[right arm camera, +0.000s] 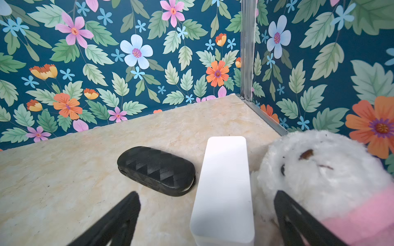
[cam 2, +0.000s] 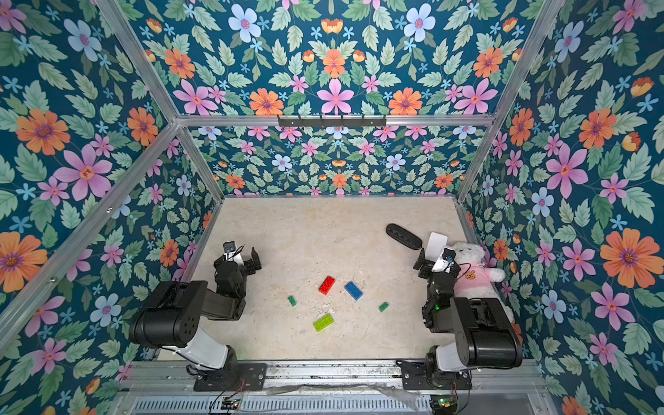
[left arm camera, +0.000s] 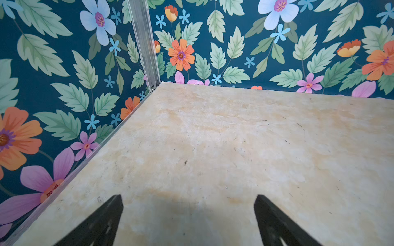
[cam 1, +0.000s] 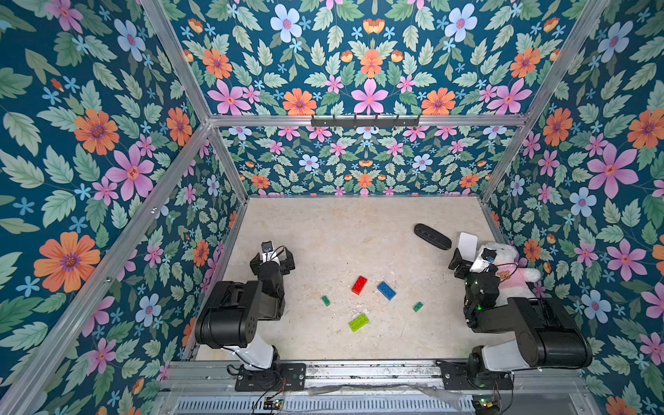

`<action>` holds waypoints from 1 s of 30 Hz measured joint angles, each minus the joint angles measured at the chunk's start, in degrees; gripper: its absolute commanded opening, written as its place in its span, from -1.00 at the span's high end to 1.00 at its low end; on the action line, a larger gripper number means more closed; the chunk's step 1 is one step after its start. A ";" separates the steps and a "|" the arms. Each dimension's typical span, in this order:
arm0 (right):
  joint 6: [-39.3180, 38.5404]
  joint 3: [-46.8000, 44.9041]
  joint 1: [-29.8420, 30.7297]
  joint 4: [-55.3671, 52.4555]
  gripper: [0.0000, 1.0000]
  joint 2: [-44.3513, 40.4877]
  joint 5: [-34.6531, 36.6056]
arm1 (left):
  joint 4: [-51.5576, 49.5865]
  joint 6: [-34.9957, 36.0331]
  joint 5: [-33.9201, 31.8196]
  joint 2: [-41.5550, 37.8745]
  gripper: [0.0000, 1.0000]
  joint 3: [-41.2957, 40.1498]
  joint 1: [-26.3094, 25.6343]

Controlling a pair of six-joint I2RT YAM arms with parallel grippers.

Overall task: Assemble the number 5 with lego
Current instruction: Adjust the lego brick at the center of the board.

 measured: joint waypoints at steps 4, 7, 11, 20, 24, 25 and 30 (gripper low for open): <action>0.00 0.00 0.00 0.00 -0.99 0.00 -0.24 | 0.00 0.00 0.00 0.00 -0.99 0.00 0.00; 0.00 0.00 0.00 0.00 -0.99 0.00 -0.26 | -0.02 0.00 0.00 0.00 -0.99 0.00 0.00; 0.00 0.00 0.00 0.00 -0.99 0.00 -0.26 | -0.02 0.00 0.00 0.00 -0.99 0.00 0.00; 0.00 0.00 0.00 0.00 -0.99 0.00 -0.39 | -0.02 0.00 0.00 0.00 -0.99 0.00 0.00; 0.00 0.00 0.00 0.00 -0.99 0.00 -0.39 | 0.00 0.00 0.00 0.00 -0.99 0.00 0.00; 0.00 0.00 0.00 0.00 -0.98 0.00 -0.39 | 0.00 0.00 0.00 0.00 -0.99 0.00 0.00; 0.26 0.17 0.00 -3.89 -0.98 -6.21 0.26 | -9.11 -0.09 -1.55 -5.55 -0.99 5.29 -0.24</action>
